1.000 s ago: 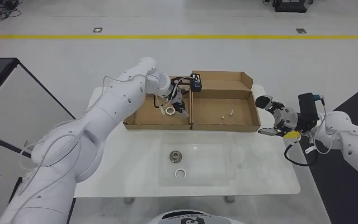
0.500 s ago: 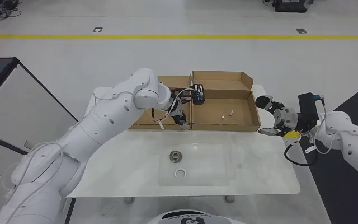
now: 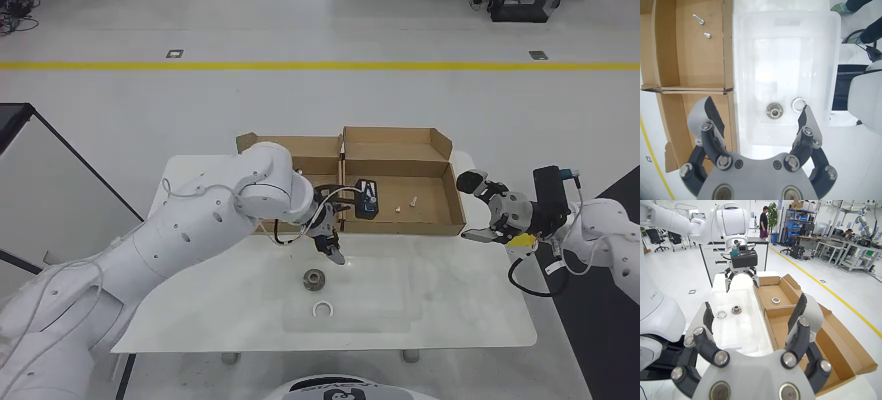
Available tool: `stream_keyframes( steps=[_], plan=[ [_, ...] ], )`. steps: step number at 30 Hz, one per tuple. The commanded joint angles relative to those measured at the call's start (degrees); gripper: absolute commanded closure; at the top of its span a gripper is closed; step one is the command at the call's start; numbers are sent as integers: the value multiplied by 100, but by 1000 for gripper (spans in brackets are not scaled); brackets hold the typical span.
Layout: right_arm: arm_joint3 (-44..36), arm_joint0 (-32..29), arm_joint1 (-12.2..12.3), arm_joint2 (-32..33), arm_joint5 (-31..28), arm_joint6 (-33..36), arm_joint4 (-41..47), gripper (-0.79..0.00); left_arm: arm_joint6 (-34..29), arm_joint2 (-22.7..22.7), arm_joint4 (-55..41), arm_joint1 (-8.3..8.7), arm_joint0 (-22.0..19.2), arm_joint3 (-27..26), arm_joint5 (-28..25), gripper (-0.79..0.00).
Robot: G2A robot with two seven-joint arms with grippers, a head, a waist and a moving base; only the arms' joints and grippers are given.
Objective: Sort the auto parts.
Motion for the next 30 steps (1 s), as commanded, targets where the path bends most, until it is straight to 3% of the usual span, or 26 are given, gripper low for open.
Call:
stream_keyframes(
  steps=[1,9,17,23,30],
  plan=[
    [0,0,0,0,0,-6,-1,-785,4,-2,10,-1,0,4,-4,-785],
    [0,0,0,0,0,-6,-1,-785,-21,29,279,8,30,-216,25,-785],
    [0,0,0,0,0,-6,-1,-785,-811,473,107,-45,-32,-646,811,-785],
    [0,0,0,0,0,-6,-1,-785,-1258,772,-56,-214,-107,-527,1258,-782],
    [0,0,0,0,0,-6,-1,-785,-1390,1159,-191,-455,-249,-175,1390,-610]
  ],
)
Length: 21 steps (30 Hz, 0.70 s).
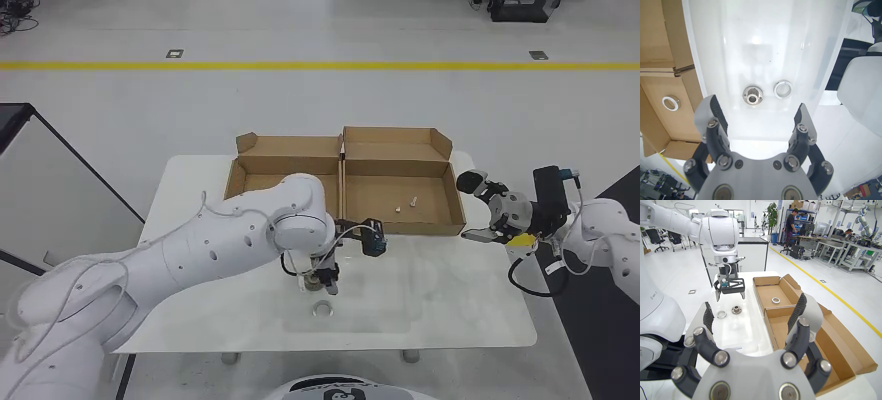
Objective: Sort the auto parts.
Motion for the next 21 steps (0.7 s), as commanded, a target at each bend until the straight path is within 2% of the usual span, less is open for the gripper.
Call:
stream_keyframes(
  steps=[1,3,7,9,21],
  plan=[
    [0,0,0,0,0,-6,-1,-785,21,78,-17,-60,-20,114,-20,-594],
    [0,0,0,0,0,-6,-1,-785,40,171,4,-120,-40,223,-39,-520],
    [0,0,0,0,0,-6,-1,-785,174,413,0,-217,-91,351,-173,-517],
    [0,0,0,0,0,-6,-1,-785,203,461,-2,-250,-81,428,-202,-486],
    [0,0,0,0,0,-6,-1,-785,143,461,252,-404,423,607,-144,-382]
  ],
)
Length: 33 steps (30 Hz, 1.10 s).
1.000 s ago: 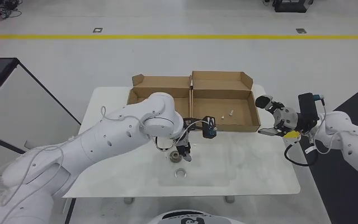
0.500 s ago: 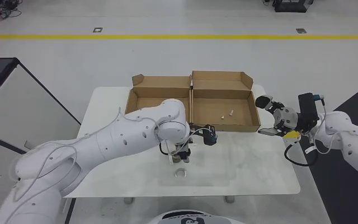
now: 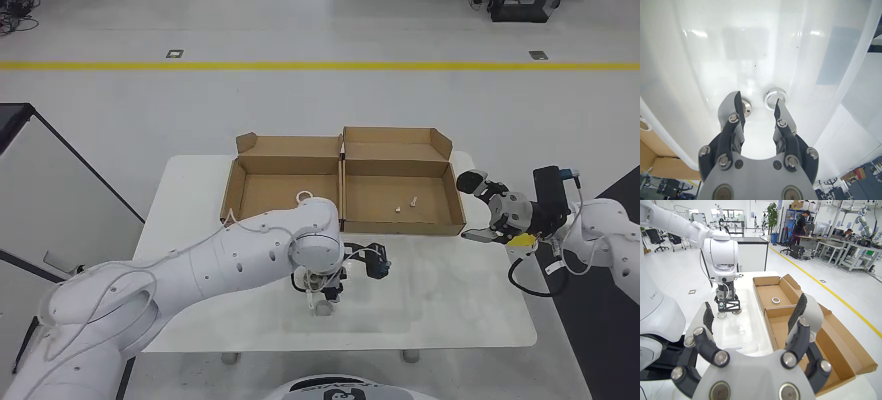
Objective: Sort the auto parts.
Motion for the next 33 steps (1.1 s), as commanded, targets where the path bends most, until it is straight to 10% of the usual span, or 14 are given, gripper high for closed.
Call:
stream_keyframes(
  steps=[1,33],
  plan=[
    [0,0,0,0,0,-6,-1,-785,-34,0,53,-12,65,3,34,-369],
    [0,0,0,0,0,-6,-1,-785,-204,0,312,149,353,-100,201,-252]
  ],
)
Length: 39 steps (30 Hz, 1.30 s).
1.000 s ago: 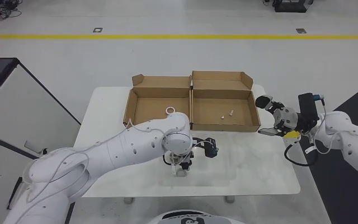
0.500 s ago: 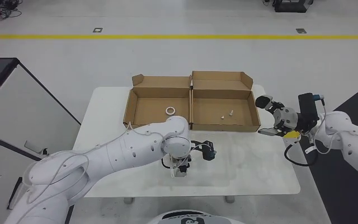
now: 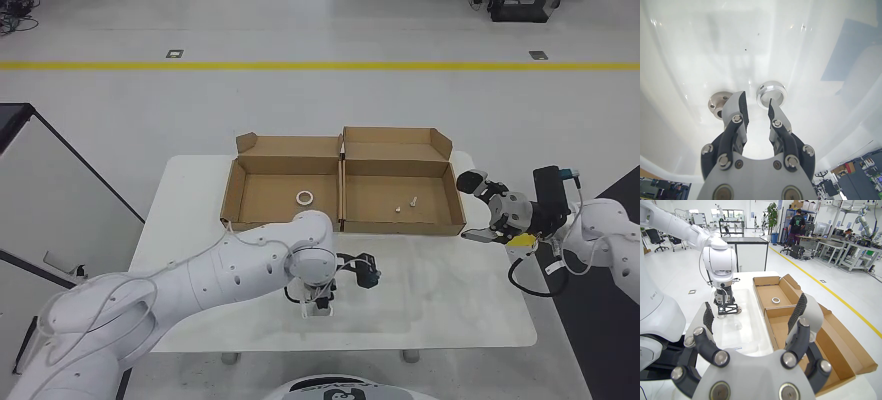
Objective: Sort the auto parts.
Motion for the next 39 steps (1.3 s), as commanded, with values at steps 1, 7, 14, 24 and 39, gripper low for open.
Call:
stream_keyframes(
  steps=[1,7,14,24,39],
  plan=[
    [0,0,0,0,0,-6,-1,-785,6,0,26,-12,18,19,-6,-246],
    [0,0,0,0,0,-6,-1,-785,-7,0,110,-59,66,108,7,-222],
    [0,0,0,0,0,-6,-1,-785,-16,0,99,-105,104,159,15,-228],
    [0,0,0,0,0,-6,-1,-785,-118,0,51,-114,146,119,117,-249],
    [0,0,0,0,0,-6,-1,-785,-151,0,158,-246,181,342,150,-222]
  ],
)
